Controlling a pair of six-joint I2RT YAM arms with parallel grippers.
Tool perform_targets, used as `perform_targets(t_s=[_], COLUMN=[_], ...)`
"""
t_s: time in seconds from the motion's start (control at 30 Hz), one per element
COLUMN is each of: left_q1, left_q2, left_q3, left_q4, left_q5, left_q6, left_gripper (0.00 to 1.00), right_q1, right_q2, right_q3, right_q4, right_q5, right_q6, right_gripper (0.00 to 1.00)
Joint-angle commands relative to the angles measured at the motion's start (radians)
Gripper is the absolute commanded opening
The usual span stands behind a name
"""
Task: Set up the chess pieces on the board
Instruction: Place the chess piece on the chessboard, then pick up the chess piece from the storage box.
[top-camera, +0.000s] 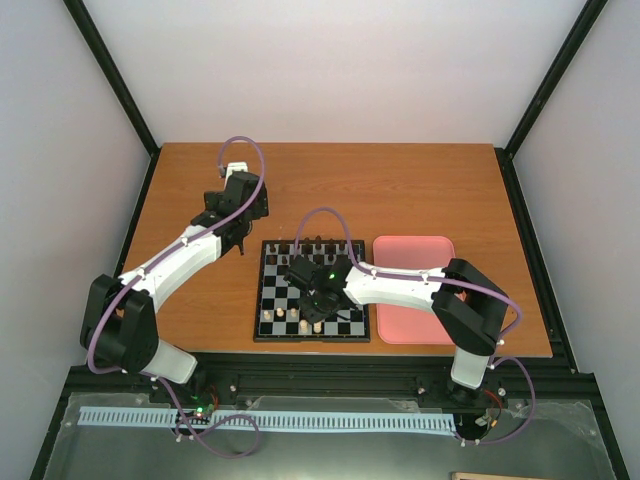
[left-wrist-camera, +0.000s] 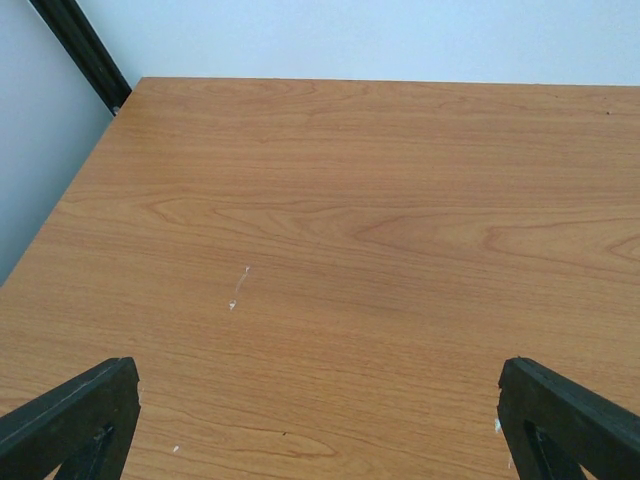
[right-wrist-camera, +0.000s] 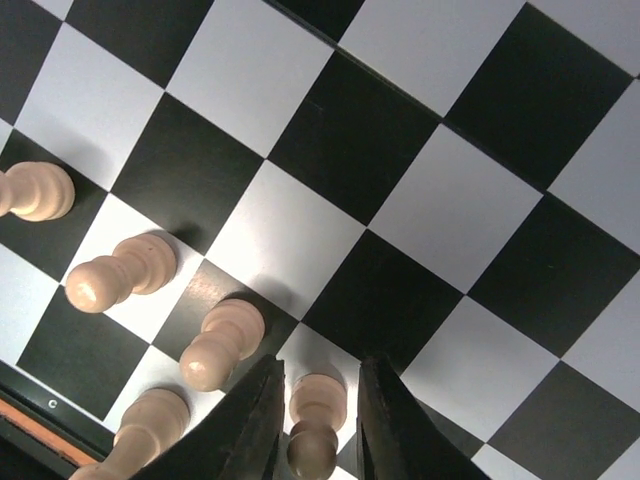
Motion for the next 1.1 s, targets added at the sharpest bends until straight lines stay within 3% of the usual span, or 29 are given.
perform_targets(t_s=[0.0,0.27,0.5,0.83,1.07], left_q1=[-0.007,-0.007,-0.007,-0.007,-0.007], left_q2=[-0.027,-0.03,-0.027,-0.012,-0.003], left_q3=[0.029,0.029,0.031,0.035,0.039], left_q4=[-0.001,0.001,0.0,0.002,0.003], left_q5=[-0.003,-0.001,0.001,0.008,0.014], left_q6=[-0.008,-0.007,-0.006,-0.009,-0.009], left_gripper=[1.0,1.0,1.0,1.0,1.0], right_q1=[0.011,0.009,-0.02,-0.325,-0.444], right_q2=[-0.024,-0.101,-0.165,-0.453,-0.555], right_q3=[-0.002,-0.004,-0.023,-0.383,-0.512], right_q4=[0.0,0.012,-0.022,-0.031,-0.046], right_q5=[0.057,0.172,0.248,0.254,0.245], right_q6=[0.011,0.039,0.054,0.122,0.145], right_gripper=[0.23,0.4,0.43,0.42,0.42])
